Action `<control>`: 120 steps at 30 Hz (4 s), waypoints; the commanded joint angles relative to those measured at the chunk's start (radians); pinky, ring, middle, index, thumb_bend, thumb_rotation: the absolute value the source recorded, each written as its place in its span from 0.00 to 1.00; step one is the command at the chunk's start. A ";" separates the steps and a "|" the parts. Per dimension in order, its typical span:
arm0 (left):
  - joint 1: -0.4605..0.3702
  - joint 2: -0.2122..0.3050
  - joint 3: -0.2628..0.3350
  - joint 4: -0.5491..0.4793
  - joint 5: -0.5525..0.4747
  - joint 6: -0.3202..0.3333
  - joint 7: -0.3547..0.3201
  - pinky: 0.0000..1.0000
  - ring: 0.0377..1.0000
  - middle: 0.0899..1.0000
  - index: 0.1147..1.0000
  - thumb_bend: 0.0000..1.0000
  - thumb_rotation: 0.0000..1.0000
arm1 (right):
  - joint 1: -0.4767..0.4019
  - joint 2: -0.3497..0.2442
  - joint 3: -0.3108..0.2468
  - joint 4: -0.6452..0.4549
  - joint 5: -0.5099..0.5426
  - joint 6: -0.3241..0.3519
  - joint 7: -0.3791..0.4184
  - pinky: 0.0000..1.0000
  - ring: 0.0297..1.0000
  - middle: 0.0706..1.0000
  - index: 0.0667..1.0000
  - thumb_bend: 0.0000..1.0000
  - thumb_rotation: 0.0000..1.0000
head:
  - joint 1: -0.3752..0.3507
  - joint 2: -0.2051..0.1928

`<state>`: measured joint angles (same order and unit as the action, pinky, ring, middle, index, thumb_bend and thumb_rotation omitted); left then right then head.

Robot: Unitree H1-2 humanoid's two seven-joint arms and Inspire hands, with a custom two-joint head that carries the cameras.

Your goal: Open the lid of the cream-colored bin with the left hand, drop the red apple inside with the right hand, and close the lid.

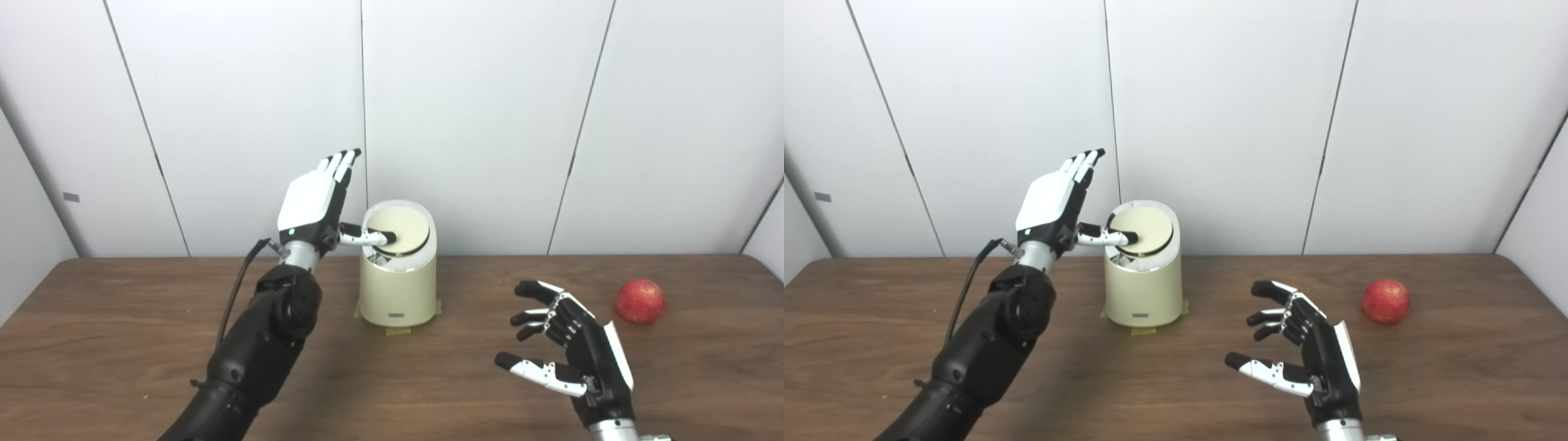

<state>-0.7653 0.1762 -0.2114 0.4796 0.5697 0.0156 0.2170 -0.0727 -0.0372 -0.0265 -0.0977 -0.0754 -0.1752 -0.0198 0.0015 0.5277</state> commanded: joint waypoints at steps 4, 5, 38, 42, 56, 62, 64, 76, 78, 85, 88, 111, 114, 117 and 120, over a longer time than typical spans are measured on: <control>-0.030 -0.026 0.104 -0.071 -0.183 -0.095 -0.013 0.92 1.00 1.00 1.00 0.87 0.30 | -0.026 -0.002 0.000 -0.035 -0.017 -0.011 -0.012 0.48 0.56 0.66 0.64 0.68 0.15 | 0.001 0.002; -0.016 -0.032 0.123 -0.095 -0.220 -0.091 -0.026 0.89 1.00 1.00 1.00 0.86 0.30 | -0.026 -0.002 -0.001 -0.035 -0.015 -0.010 -0.012 0.48 0.56 0.66 0.64 0.69 0.16 | 0.001 0.003; 0.565 -0.061 0.206 -0.440 -0.368 -0.231 -0.115 0.49 0.59 0.66 0.74 0.71 0.16 | -0.016 -0.031 -0.027 -0.018 0.047 -0.031 0.000 0.48 0.60 0.75 0.81 0.70 0.34 | -0.008 -0.012; 0.586 -0.068 0.201 -0.450 -0.384 -0.227 -0.124 0.51 0.61 0.67 0.73 0.71 0.12 | -0.041 -0.054 -0.045 -0.060 0.122 0.063 0.028 0.55 0.66 0.79 0.84 0.79 0.40 | -0.024 -0.020; 0.608 -0.015 0.253 -0.450 -0.423 -0.231 -0.151 0.59 0.66 0.72 0.76 0.63 0.05 | -0.272 -0.288 -0.078 0.012 -0.040 0.163 0.037 0.61 0.72 0.82 0.83 0.85 0.30 | -0.359 -0.095; 0.603 -0.007 0.267 -0.463 -0.428 -0.191 -0.158 0.58 0.66 0.71 0.76 0.61 0.01 | -0.337 -0.376 -0.105 -0.053 -0.143 0.305 0.039 0.62 0.74 0.81 0.80 0.81 0.25 | -0.407 -0.101; 0.600 -0.004 0.270 -0.463 -0.427 -0.180 -0.161 0.60 0.66 0.71 0.76 0.61 0.03 | -0.350 -0.409 -0.115 -0.051 -0.167 0.334 0.044 0.60 0.74 0.81 0.80 0.79 0.24 | -0.415 -0.105; 0.594 -0.002 0.277 -0.505 -0.429 -0.123 -0.176 0.64 0.66 0.70 0.75 0.56 0.00 | -0.371 -0.538 -0.197 0.177 -0.074 0.342 0.086 0.73 0.81 0.84 0.84 0.87 0.31 | -0.431 -0.115; 0.593 -0.002 0.278 -0.507 -0.428 -0.119 -0.175 0.65 0.67 0.70 0.75 0.56 0.00 | -0.374 -0.550 -0.191 0.209 -0.079 0.344 0.095 0.72 0.83 0.87 0.85 0.87 0.32 | -0.432 -0.115; 0.590 0.001 0.278 -0.510 -0.436 -0.116 -0.184 0.65 0.68 0.71 0.75 0.55 0.00 | -0.392 -0.606 -0.140 0.304 -0.089 0.378 0.148 0.74 0.85 0.90 0.87 0.84 0.26 | -0.434 -0.114; 0.589 0.001 0.277 -0.516 -0.427 -0.112 -0.180 0.66 0.67 0.70 0.74 0.56 0.00 | -0.408 -0.640 -0.103 0.353 -0.074 0.390 0.220 0.77 0.85 0.90 0.89 0.83 0.25 | -0.428 -0.112; 0.586 0.003 0.266 -0.557 -0.415 -0.091 -0.194 0.64 0.66 0.70 0.74 0.53 0.00 | -0.438 -0.673 0.064 0.519 -0.180 0.351 0.301 0.75 0.87 0.93 0.89 0.88 0.21 | -0.426 -0.113; 0.587 0.001 0.267 -0.565 -0.417 -0.083 -0.196 0.63 0.65 0.69 0.73 0.53 0.00 | -0.439 -0.672 0.085 0.529 -0.205 0.340 0.293 0.75 0.86 0.92 0.90 0.88 0.21 | -0.424 -0.111; 0.589 0.001 0.267 -0.572 -0.429 -0.084 -0.203 0.62 0.65 0.70 0.73 0.52 0.00 | -0.443 -0.670 0.117 0.540 -0.260 0.323 0.260 0.75 0.84 0.89 0.88 0.89 0.26 | -0.423 -0.108; 0.592 0.002 0.267 -0.578 -0.426 -0.080 -0.204 0.61 0.65 0.70 0.73 0.52 0.00 | -0.448 -0.659 0.139 0.554 -0.297 0.307 0.226 0.72 0.81 0.86 0.85 0.87 0.25 | -0.422 -0.105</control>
<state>-0.1376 0.1677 0.0547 -0.0544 0.1487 -0.0510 0.0163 -0.4735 -0.6841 0.1104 0.4594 -0.3527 0.1567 0.2298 -0.4188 0.4218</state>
